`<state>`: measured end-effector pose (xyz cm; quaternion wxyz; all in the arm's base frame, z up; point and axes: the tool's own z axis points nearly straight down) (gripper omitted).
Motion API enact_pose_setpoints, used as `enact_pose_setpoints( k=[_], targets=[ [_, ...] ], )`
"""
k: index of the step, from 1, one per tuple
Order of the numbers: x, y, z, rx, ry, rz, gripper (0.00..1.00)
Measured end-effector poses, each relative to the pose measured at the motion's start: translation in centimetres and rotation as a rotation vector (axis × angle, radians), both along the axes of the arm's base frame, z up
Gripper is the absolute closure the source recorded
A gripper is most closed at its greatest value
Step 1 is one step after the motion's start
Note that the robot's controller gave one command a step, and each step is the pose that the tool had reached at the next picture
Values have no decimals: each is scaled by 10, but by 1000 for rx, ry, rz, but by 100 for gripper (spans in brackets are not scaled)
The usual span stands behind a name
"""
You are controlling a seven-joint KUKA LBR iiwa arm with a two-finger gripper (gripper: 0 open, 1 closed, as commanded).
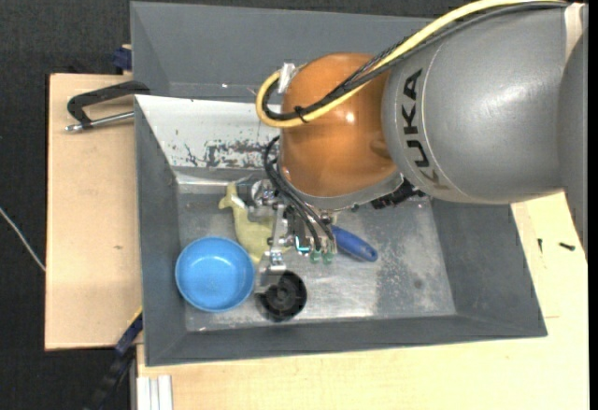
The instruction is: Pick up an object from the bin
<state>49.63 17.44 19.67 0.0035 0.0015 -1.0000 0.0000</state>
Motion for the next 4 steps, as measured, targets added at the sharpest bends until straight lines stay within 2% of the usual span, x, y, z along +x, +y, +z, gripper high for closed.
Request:
enact_pose_setpoints(
  k=[1,2,4],
  targets=[
    [36,40,-113,3,-10,310,0],
    [34,42,-122,5,-15,308,0],
    [37,44,-119,4,-12,305,0]
  ],
)
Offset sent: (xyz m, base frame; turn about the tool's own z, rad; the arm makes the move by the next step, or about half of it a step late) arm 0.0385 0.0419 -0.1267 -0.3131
